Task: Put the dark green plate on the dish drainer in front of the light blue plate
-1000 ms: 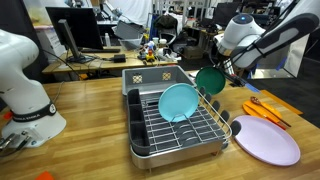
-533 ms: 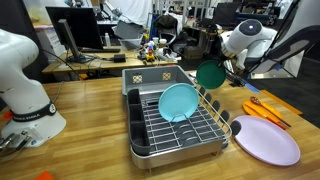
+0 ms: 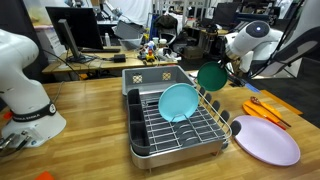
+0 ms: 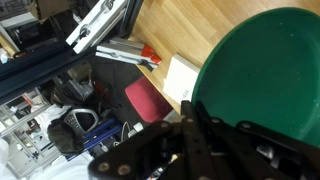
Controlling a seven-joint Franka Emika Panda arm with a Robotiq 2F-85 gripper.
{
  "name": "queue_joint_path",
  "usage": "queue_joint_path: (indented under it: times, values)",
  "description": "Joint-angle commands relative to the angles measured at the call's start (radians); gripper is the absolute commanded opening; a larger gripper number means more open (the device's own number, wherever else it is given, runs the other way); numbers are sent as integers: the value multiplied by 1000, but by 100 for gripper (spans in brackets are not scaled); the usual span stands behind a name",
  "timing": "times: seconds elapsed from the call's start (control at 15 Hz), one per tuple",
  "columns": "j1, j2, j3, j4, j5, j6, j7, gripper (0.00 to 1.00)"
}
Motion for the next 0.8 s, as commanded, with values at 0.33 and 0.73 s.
queue_joint_path:
  times: [0.33,0.73]
  values:
    - [-178,-168,212,-142,-6,25,-147,1]
    - [-367,-223,445,-182,41,-37,-274,1]
